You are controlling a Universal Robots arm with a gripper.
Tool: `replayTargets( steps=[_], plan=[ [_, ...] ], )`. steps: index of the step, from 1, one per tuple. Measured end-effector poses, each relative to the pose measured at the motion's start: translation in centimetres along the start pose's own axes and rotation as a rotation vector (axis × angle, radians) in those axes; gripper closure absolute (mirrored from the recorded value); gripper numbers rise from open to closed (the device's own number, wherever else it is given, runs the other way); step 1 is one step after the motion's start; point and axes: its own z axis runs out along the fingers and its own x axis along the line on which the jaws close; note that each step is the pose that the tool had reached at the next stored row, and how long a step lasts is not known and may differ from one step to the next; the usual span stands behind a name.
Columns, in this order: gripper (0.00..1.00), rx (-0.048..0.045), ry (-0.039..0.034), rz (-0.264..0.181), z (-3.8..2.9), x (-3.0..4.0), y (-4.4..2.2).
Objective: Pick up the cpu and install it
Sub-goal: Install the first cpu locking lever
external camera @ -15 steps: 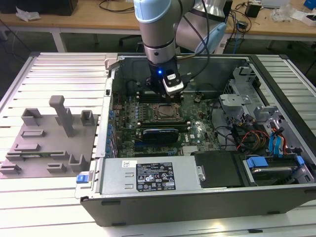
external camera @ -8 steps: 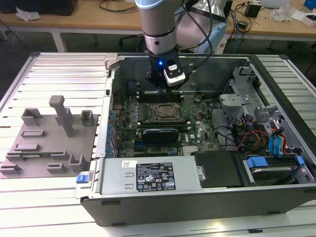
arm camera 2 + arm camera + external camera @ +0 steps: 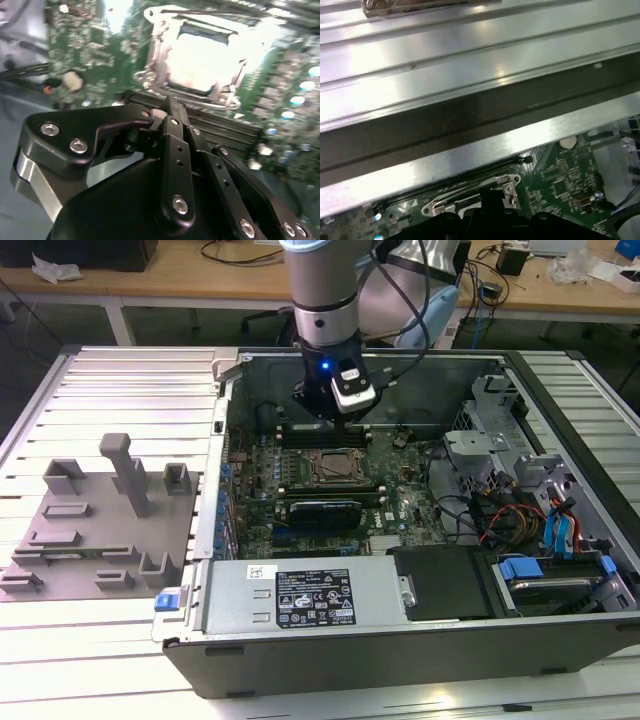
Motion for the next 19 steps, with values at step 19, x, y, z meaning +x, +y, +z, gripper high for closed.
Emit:
replayTargets(
  steps=[19],
  plan=[
    [0.89,0.0870,0.1461,-0.025,0.51,-1.94,-1.73]
  ],
)
